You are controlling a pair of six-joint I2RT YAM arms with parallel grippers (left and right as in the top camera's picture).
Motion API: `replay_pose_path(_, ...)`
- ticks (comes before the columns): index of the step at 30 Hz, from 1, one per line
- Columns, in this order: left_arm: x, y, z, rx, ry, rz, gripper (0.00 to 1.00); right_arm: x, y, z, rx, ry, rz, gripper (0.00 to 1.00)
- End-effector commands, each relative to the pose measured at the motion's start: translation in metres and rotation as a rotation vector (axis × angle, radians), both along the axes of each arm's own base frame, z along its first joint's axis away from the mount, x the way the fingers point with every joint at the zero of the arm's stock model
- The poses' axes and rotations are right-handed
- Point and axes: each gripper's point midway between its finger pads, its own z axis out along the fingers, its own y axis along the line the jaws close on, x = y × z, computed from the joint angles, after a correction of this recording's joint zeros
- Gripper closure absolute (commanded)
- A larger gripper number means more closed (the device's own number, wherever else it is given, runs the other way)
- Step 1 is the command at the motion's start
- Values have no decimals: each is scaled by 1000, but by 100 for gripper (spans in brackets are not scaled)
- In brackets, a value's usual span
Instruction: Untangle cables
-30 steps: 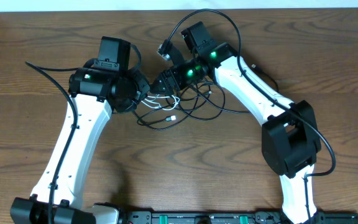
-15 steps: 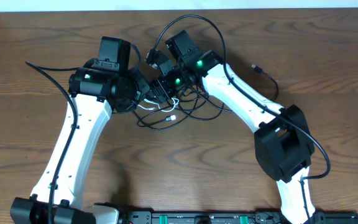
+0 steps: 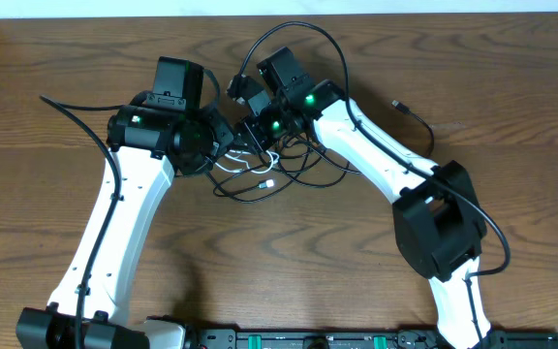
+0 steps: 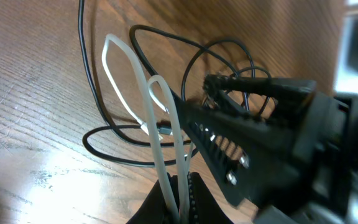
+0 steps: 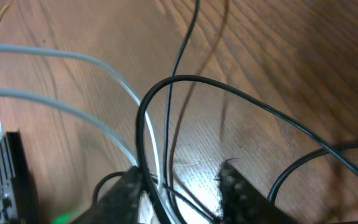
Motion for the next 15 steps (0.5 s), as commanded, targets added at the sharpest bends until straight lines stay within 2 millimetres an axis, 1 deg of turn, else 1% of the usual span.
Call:
replay_pose_path(1, 0, 2, 2, 15, -7, -4, 92, 3, 3, -6, -2, -6, 2, 72)
replay_pose_path(2, 0, 2, 2, 15, -7, -4, 92, 4, 3, -6, 1, -9, 2, 75)
replay_pose_path(3, 0, 2, 2, 15, -7, -4, 92, 4, 4, -6, 2, -11, 2, 81)
replay_pose_path(5, 0, 2, 2, 15, -7, -4, 92, 5, 2, -6, 2, -9, -2, 98)
replay_pose_path(8, 0, 2, 2, 15, -7, -4, 92, 10, -1, -1, 9, 2, -30, 99)
replay_pose_path(10, 0, 2, 2, 15, -7, -4, 92, 16, -5, 10, 24, 9, -66, 99)
replay_pose_path(11, 0, 2, 2, 15, -7, -4, 92, 22, -12, 25, 44, 9, -104, 99)
replay_pose_path(14, 1, 2, 2, 16, -7, -4, 92, 33, -29, 58, 84, -13, -163, 99)
replay_pose_path(15, 1, 2, 2, 16, -6, -3, 92, 36, -37, 74, 103, -33, -177, 99)
